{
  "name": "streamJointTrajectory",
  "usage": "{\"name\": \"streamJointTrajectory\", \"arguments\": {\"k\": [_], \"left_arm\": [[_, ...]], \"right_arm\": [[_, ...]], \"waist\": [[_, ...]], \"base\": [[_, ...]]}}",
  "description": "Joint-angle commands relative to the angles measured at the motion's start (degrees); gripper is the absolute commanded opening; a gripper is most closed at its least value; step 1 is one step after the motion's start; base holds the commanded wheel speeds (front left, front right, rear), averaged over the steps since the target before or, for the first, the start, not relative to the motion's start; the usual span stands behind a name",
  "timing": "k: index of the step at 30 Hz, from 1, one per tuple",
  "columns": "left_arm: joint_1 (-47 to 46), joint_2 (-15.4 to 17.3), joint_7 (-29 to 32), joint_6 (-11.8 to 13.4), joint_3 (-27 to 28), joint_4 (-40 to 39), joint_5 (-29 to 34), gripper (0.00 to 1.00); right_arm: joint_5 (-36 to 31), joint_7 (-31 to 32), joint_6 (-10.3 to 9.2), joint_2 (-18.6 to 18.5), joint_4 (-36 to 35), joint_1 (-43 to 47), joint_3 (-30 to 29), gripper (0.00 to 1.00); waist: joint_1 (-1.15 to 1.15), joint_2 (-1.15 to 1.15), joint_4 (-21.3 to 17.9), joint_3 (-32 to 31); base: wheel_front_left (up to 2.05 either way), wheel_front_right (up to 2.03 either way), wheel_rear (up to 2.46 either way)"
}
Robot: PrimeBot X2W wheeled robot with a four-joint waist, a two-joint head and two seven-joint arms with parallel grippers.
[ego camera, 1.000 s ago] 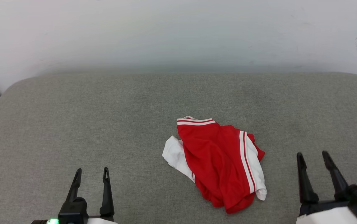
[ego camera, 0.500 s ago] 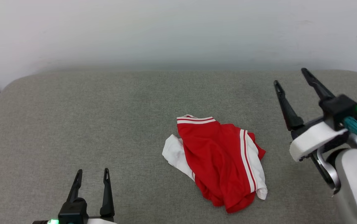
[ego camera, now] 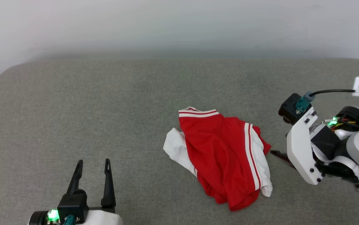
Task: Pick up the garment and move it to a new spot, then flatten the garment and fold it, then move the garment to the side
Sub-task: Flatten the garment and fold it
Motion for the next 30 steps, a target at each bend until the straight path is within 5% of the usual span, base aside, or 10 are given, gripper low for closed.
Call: {"name": "streamJointTrajectory", "arguments": {"k": [1,6,15,16,17,21,30], "left_arm": [[-1.3,0.0,-0.2,-0.3,0.0,-0.4,0.1,1.0],[-3.4,-0.3,-0.2,-0.5,-0.5,-0.6,0.0,1.0],[-6.0,-0.5,-0.2,-0.4,-1.0,0.0,-0.4,1.0],[-6.1,-0.5,-0.2,-0.3,-0.8,0.0,-0.4,1.0],[-6.1,-0.5,-0.2,-0.2,-0.6,0.0,-0.4,1.0],[-5.0,-0.5,-0.2,-0.1,0.0,0.4,-0.2,1.0],[-3.5,-0.6,-0.2,0.0,0.7,-0.1,-0.2,1.0]], "right_arm": [[2.1,2.7,-0.06,-0.5,0.3,-1.4,1.6,1.0],[5.7,6.6,-0.06,-0.2,3.7,-3.4,5.5,1.0],[6.3,1.4,-0.04,4.6,13.6,-0.1,12.1,1.0],[6.3,0.9,-0.05,4.9,14.4,0.3,13.2,0.96],[6.5,0.2,-0.04,5.1,14.8,0.3,14.0,0.0],[7.1,-5.6,-0.09,3.7,13.8,-3.1,13.6,0.0],[9.4,-12.2,-0.07,-7.5,8.7,-5.9,7.8,0.0]], "waist": [[0.0,0.0,0.6,1.3],[0.0,0.0,1.9,4.6],[0.0,0.0,3.6,8.4],[0.0,0.0,3.5,8.5],[0.0,0.0,3.3,8.4],[0.0,0.0,2.4,7.3],[0.0,0.0,0.4,4.8]], "base": [[0.0,0.0,0.0],[0.0,0.0,0.0],[0.0,0.0,0.0],[0.0,0.0,0.0],[0.0,0.0,0.0],[0.0,0.0,0.0],[0.0,0.0,0.0]]}}
